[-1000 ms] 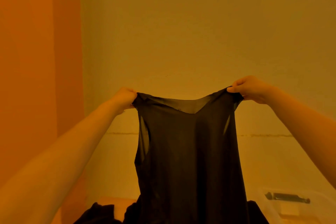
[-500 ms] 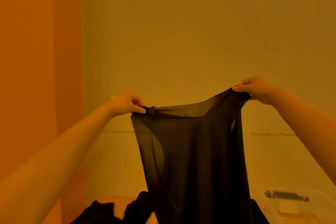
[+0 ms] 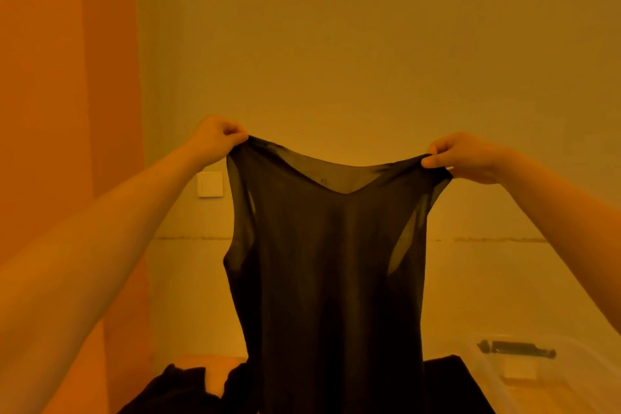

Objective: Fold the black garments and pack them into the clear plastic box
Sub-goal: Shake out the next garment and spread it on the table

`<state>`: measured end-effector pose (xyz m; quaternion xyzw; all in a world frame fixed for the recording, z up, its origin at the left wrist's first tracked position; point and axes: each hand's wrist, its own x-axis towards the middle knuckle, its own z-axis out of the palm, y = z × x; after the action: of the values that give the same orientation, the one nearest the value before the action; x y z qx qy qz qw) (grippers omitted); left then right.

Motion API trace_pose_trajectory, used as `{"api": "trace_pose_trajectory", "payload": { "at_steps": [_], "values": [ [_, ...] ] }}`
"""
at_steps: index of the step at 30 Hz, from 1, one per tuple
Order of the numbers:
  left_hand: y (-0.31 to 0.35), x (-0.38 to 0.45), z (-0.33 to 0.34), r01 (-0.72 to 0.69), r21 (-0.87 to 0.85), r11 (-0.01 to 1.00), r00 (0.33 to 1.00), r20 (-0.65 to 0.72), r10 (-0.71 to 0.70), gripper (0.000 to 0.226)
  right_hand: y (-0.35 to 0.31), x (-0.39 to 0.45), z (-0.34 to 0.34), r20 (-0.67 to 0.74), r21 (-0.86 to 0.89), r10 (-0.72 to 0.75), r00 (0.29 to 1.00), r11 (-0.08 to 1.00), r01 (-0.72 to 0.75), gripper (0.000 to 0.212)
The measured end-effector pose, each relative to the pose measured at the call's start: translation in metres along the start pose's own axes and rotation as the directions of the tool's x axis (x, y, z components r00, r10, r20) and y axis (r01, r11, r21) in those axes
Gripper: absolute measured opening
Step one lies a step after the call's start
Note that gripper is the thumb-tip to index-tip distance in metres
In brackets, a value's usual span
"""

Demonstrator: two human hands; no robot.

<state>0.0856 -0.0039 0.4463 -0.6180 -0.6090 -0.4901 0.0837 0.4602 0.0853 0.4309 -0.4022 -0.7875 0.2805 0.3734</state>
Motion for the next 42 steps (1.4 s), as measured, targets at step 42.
{"api": "trace_pose_trajectory", "payload": {
  "at_steps": [42],
  "values": [
    [0.006, -0.019, 0.009, 0.128, -0.180, 0.975, 0.930, 0.364, -0.055, 0.012, 0.003, 0.001, -0.008, -0.017, 0.026, 0.052, 0.999, 0.998, -0.052, 0.017]
  ]
}}
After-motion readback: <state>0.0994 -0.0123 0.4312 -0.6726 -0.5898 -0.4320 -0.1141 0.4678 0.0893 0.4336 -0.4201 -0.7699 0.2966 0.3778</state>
